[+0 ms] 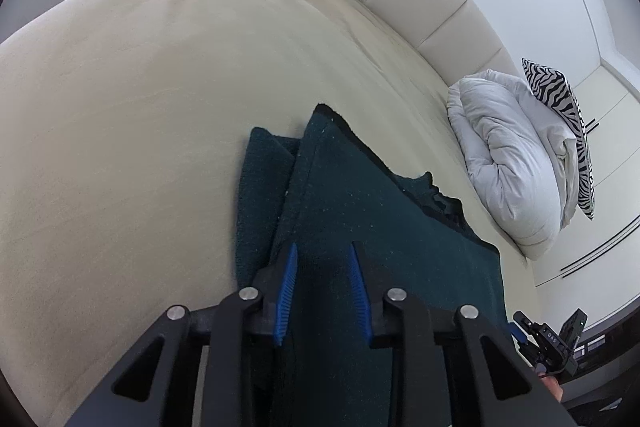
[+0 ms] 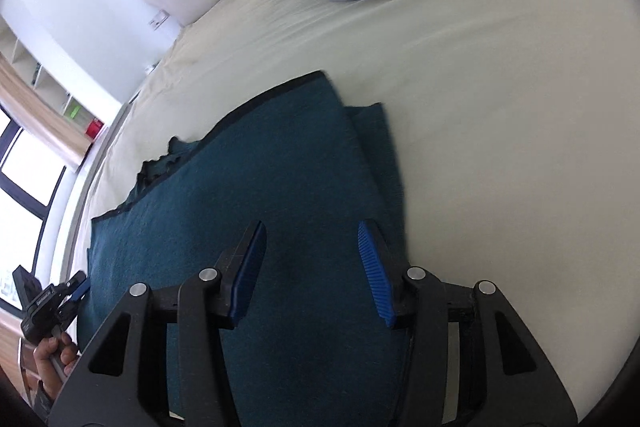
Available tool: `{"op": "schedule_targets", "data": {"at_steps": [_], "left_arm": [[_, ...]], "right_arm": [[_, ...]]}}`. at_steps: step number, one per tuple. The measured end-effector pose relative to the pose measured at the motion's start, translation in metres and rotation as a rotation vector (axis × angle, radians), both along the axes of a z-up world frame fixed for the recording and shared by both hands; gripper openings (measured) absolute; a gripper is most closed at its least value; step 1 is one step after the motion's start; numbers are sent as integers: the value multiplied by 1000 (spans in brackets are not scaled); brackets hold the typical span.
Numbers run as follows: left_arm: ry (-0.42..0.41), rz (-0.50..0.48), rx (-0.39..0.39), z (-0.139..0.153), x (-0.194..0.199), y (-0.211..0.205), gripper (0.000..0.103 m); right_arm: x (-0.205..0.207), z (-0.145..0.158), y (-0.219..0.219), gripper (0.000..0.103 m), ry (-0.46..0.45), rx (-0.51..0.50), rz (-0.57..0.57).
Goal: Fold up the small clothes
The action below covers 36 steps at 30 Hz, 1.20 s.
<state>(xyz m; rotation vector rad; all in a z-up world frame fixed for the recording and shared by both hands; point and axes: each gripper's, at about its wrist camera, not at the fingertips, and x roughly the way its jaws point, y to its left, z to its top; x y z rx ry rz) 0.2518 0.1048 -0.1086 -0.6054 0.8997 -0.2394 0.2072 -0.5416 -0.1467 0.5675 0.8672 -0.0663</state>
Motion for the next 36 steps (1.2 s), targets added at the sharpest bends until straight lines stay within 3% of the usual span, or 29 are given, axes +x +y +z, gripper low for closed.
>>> {"op": "schedule_targets", "data": {"at_steps": [3,8,10,12,14,16,18,21,24,28,31,34,36], "left_arm": [[-68,-8,82,19,-6,-18,49],[-71,-74,229,14,-2,-48,50],[-64,-76,255,2,-3,-43,43],[-83,-82,243,0,-8,-35,39],[-91,-87,244,4,-14,-28,39],[-77,-51,307,6,-20,-22,51],[-62,-14,309,5,-30,-11,60],[-56,11,306,9,-49,-4,60],[-103,-48,317,21,-67,-31,60],[-172,-164,391,31,-79,-89,65],[-143,-224,439,21,-76,-115,67],[-84,-200,440,7,-70,-109,66],[-87,-185,428,10,-72,-100,66]], "right_arm": [[-17,16,4,49,-25,15,-31],[-18,18,63,49,-80,139,224],[-16,2,75,49,-55,169,273],[-19,-19,70,46,-29,192,255],[-33,-23,54,45,-89,246,237],[-50,-24,34,45,-114,248,183],[-66,-25,16,46,-119,250,119],[-93,-22,-17,48,-113,223,-24],[-117,-13,-29,50,-99,198,-134],[-117,-3,16,50,-139,331,5],[-103,-8,72,50,-111,406,176],[-87,-29,116,50,-33,433,298],[-85,-46,120,48,10,423,275]]}}
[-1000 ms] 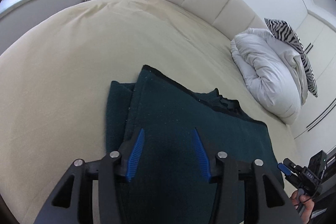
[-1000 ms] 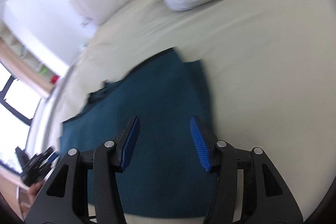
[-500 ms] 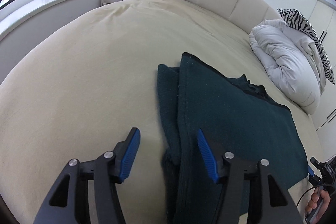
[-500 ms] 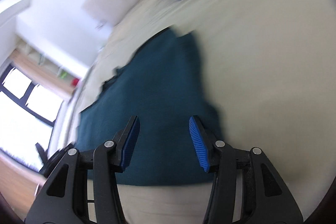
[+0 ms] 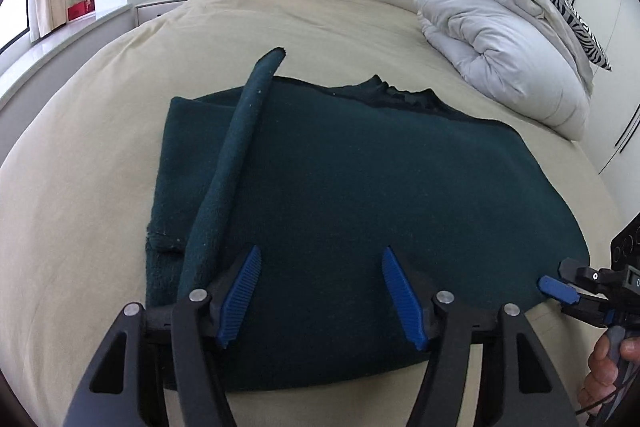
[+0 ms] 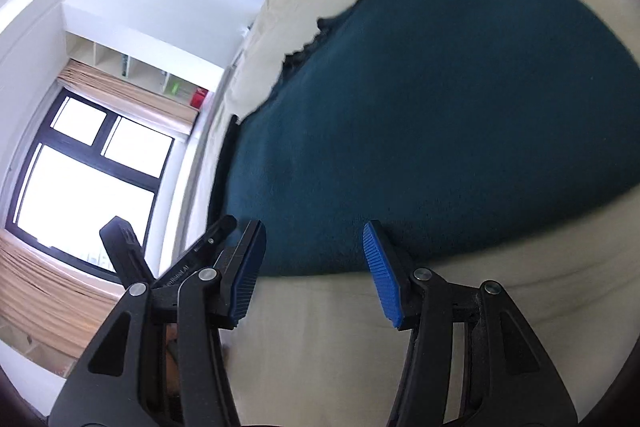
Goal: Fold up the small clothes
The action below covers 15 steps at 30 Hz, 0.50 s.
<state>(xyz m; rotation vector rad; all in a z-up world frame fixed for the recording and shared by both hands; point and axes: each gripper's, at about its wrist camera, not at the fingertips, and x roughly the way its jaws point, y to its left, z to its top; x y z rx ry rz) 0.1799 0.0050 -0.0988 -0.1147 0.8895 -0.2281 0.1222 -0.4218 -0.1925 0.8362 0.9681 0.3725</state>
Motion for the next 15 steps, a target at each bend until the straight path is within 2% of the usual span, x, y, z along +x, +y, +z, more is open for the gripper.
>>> {"op": "schedule_targets", "data": {"at_steps": [2,5,7,9,11,13,15], "left_arm": [[-10,30,0,4,-5,11,66],[-14,113,-22,7,-8,41,65],[2,140,-103,5,-10,64,56],[5,250,-52,9,-16,83,60],[-14,290,-115,16,-22,100,61],[-38,307,-129,28,-24,104,61],[-81,265,-116,42,-25,89,63]], "right_arm": [[-10,-7,-19,47,-9,63,-44],[-29,-2,-61,48,-21,30,-150],[-44,4,-94,48,-15,2,-232],[-59,18,-132,48,-16,-34,-306],[-67,28,-158,49,-27,-68,-364],[-76,37,-177,50,-29,-103,-412],[-80,41,-190,50,-32,-106,-433]]}}
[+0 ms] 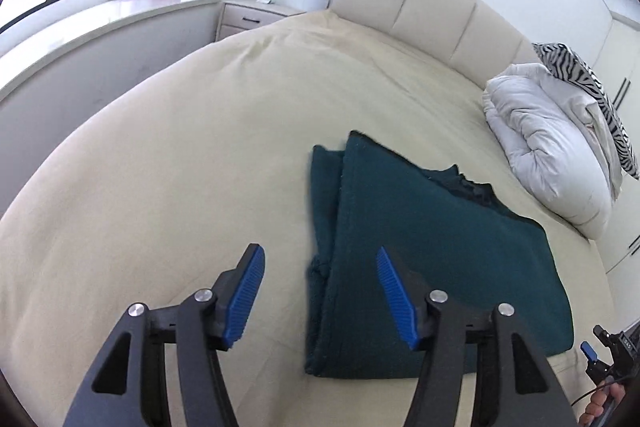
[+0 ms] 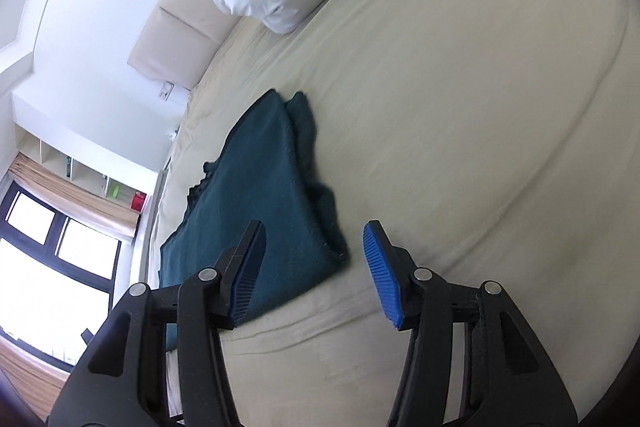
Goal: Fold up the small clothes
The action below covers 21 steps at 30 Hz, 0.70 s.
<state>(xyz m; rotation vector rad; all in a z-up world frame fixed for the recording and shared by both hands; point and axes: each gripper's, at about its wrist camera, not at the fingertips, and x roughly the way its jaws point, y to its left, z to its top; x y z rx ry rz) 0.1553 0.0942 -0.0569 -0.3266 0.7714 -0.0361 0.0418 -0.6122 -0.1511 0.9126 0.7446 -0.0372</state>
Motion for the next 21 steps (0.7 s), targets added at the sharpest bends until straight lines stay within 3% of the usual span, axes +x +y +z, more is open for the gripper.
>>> {"op": "schedule_targets", "data": {"at_steps": [4,12,21], "left_arm": [[-33,-136,43,7,13,-51,70],[85,-335,152,-32,57,-146,70],[126,-347,179,-52,63,-149,73]], "right_arm": [[15,0,-4,50,15,17,-5],[85,-29,12,53,106,168,53],[140,-39,16,53,73,271,140]]}}
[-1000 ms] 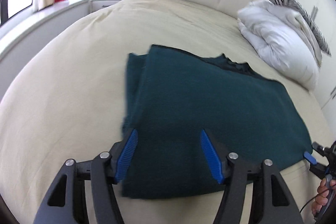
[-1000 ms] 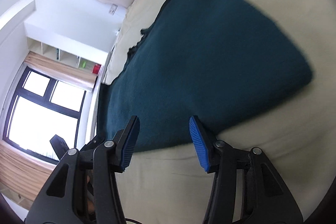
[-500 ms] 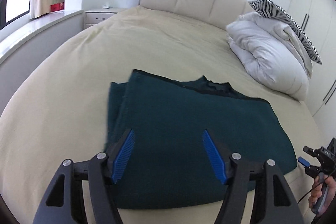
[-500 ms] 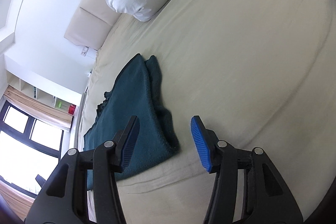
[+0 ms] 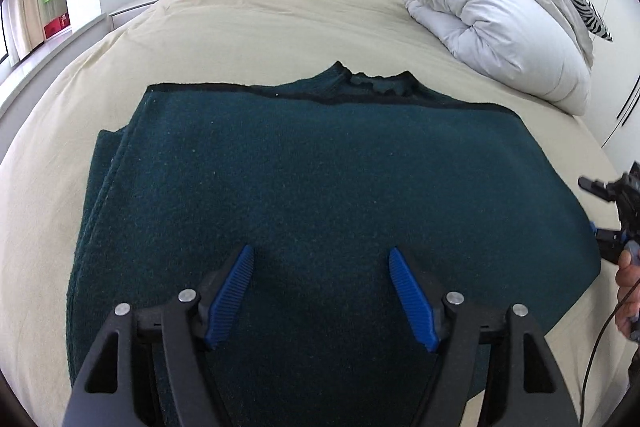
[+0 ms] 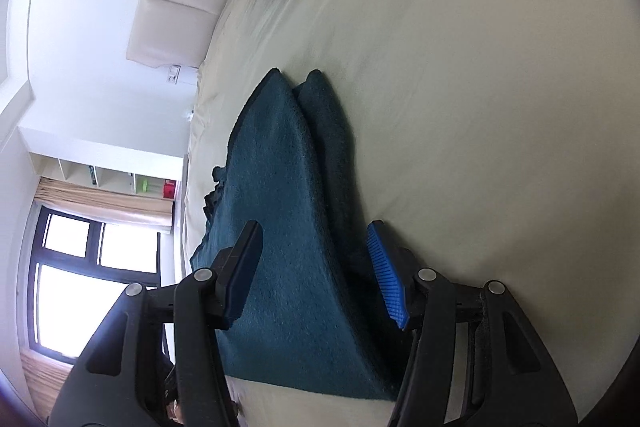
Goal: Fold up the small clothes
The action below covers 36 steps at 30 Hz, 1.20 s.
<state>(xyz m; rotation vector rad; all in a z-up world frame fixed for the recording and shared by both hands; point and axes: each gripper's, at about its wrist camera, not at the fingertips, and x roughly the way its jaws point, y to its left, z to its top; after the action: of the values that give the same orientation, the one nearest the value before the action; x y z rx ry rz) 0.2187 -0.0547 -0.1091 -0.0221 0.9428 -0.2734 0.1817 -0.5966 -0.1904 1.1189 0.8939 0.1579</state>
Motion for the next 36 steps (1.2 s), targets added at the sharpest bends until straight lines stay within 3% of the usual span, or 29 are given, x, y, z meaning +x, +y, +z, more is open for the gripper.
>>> {"op": "schedule_targets", "data": {"at_steps": [4,11,16,18,25,36], "left_arm": [[-4,5,9,-3,0,-2,75],[-8,-1,10,-6,1,-2,78],[-9,0,9,-6,1,-2,78],[-8,-2,5,-7,2,-1,78],[-9,-9,-13,-8,3,0,78],[-3,-13,-53,-9,4,5,78]], "right_arm": [[20,0,8,53,-38,61,40],[36,-3,22,51,-47,47,97],[38,-3,28,34,-39,23,109],[38,-3,33,34,-51,30,124],[45,-8,45,16,-6,-37,141],[44,3,55,12,28,-182,105]]}}
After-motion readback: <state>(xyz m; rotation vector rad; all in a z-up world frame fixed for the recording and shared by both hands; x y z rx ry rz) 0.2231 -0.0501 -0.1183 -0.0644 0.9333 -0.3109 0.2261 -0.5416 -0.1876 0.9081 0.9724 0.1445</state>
